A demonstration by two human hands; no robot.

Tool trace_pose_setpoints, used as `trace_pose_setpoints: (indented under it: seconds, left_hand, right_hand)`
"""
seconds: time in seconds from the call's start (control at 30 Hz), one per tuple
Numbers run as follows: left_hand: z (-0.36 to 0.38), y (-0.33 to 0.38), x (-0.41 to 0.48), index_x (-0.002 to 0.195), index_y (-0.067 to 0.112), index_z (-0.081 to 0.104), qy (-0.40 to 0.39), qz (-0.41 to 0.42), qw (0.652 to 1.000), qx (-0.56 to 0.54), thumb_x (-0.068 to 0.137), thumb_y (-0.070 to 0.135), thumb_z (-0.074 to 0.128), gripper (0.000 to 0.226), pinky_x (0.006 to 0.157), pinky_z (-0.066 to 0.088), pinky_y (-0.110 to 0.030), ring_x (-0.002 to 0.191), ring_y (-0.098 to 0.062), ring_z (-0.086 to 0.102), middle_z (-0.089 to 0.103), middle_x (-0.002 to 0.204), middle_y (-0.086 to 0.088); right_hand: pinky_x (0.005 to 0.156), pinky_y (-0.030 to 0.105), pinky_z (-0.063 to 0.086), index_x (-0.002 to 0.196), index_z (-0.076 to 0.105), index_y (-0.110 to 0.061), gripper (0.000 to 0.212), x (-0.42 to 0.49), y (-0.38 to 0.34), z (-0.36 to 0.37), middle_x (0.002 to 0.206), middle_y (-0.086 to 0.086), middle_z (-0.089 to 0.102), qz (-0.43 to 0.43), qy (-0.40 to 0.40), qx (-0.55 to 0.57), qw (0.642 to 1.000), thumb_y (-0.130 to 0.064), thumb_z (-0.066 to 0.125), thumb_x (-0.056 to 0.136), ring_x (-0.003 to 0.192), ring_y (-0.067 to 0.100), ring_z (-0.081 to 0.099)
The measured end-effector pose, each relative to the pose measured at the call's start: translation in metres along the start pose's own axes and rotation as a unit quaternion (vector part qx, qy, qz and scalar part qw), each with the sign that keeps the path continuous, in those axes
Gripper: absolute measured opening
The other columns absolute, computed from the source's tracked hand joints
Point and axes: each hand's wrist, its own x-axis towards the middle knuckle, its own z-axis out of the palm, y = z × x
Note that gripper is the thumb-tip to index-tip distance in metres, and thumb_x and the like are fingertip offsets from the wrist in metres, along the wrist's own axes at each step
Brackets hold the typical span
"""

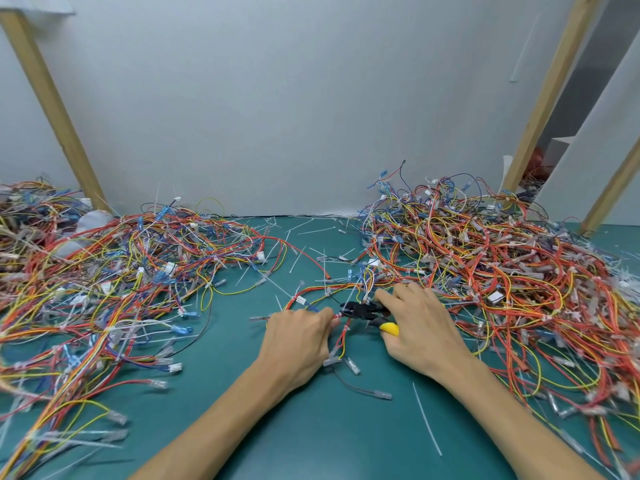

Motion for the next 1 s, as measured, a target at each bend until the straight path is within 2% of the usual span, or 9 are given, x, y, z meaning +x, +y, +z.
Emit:
trace_pose_setpoints:
  seconds: [0.1,0.33,0.57,0.7,0.9,1.0]
  left_hand:
    - [0.0004,-0.0008,-0.0002,0.082,0.023,0.034,0.001,0.0,1.0,0.002,0.102,0.044,0.023,0.031,0.058,0.027,-0.032,0.08,-0.036,0.059,0.066,0.082,-0.006]
    - [-0.0018,-0.0004,-0.0003,0.081,0.022,0.037,0.001,-0.008,1.0,-0.014,0.102,0.043,0.024,0.033,0.058,0.027,-0.033,0.08,-0.036,0.058,0.065,0.081,-0.007]
    - [-0.0035,-0.0018,0.0004,0.081,0.025,0.038,-0.002,-0.023,1.0,-0.015,0.102,0.045,0.024,0.033,0.06,0.028,-0.033,0.085,-0.034,0.058,0.065,0.085,-0.006]
    - [-0.0032,-0.0021,0.0013,0.08,0.025,0.038,-0.002,-0.02,1.0,-0.02,0.103,0.045,0.023,0.034,0.059,0.029,-0.034,0.085,-0.034,0.058,0.066,0.084,-0.006]
    - [-0.0028,-0.0017,0.0014,0.079,0.024,0.039,-0.002,-0.018,1.0,-0.025,0.103,0.045,0.023,0.035,0.059,0.028,-0.034,0.084,-0.034,0.058,0.065,0.083,-0.006]
    - [-0.0027,-0.002,0.0012,0.079,0.024,0.039,0.0,-0.02,0.999,-0.029,0.103,0.045,0.023,0.035,0.059,0.028,-0.034,0.084,-0.033,0.058,0.065,0.082,-0.005]
  right_hand:
    - [0.081,0.032,0.028,0.123,0.053,-0.026,0.043,-0.0005,0.0001,-0.0006,0.094,-0.006,0.047,-0.009,-0.005,-0.004,1.0,-0.037,0.058,0.082,0.092,0.018,0.039]
    - [0.088,0.033,0.036,0.13,0.052,-0.028,0.049,0.0,-0.0013,-0.0018,0.105,-0.004,0.057,-0.007,-0.008,-0.01,1.0,-0.045,0.062,0.086,0.102,0.021,0.048]
    - [0.083,0.037,0.041,0.118,0.062,-0.02,0.048,-0.0002,-0.006,-0.005,0.097,0.001,0.058,0.005,0.029,-0.017,0.999,-0.038,0.074,0.075,0.096,0.026,0.053]
    - [0.082,0.038,0.04,0.115,0.063,-0.02,0.043,0.0001,-0.0058,-0.0071,0.097,0.001,0.059,0.002,0.021,-0.031,0.999,-0.032,0.075,0.076,0.099,0.027,0.054]
    - [0.071,0.038,0.047,0.102,0.068,-0.019,0.05,-0.0007,-0.0062,-0.0072,0.084,0.001,0.062,0.0,0.054,-0.052,0.997,-0.031,0.089,0.058,0.083,0.027,0.059]
    - [0.071,0.038,0.046,0.102,0.068,-0.019,0.05,-0.0018,-0.0068,-0.0062,0.084,0.0,0.062,-0.004,0.06,-0.051,0.997,-0.032,0.09,0.058,0.083,0.027,0.058]
